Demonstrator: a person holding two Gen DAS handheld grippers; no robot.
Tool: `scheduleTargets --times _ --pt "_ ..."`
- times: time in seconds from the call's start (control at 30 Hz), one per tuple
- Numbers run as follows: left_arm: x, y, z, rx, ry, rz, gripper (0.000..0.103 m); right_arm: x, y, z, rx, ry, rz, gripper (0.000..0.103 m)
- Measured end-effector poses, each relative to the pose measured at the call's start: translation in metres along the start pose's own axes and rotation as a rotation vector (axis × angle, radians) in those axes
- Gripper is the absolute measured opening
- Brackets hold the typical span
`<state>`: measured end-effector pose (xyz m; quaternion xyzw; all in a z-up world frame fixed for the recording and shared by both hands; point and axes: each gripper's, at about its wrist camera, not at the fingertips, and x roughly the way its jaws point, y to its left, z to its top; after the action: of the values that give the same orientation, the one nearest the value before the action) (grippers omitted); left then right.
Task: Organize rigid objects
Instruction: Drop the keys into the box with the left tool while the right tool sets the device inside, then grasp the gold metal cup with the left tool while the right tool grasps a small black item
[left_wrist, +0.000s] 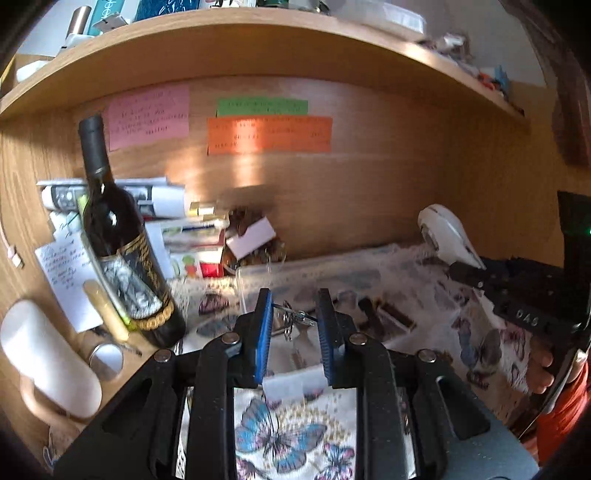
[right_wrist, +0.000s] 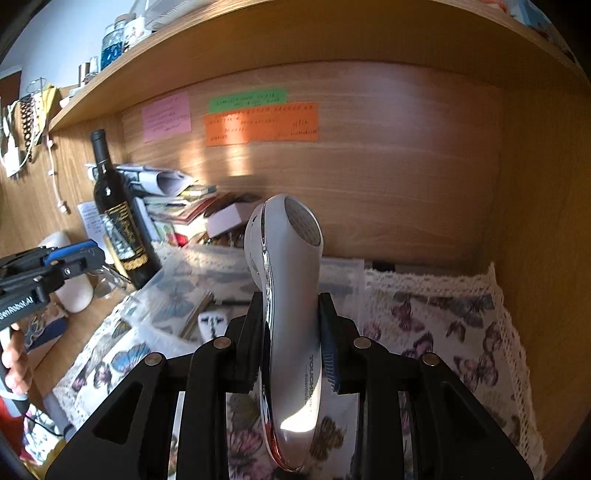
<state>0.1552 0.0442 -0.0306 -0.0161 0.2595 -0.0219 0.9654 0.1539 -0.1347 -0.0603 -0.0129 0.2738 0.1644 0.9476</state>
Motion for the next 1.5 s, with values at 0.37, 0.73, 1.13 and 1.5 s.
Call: scheduleTargets --times 0.37,0.73,1.13,1.5 --pt "0.052 0.004 0.003 -0.011 0.07 -0.026 0.023 0.047 -0.001 0.002 -0.004 0.077 -0.027 0.025" --pt "0.107 0.004 -0.027 -0.003 0.223 -0.026 0.023 0.093 -0.005 -0.014 -0.001 0.193 -0.045 0.011" --pt "0.097 -0.003 -0.027 0.022 0.226 -0.016 0.026 0.069 0.009 -0.012 -0.061 0.14 -0.037 0.017" --pt "0.037 -0.016 -0.028 0.041 0.12 0.015 0.087 0.007 0.015 -0.023 -0.058 0.037 -0.066 0.063"
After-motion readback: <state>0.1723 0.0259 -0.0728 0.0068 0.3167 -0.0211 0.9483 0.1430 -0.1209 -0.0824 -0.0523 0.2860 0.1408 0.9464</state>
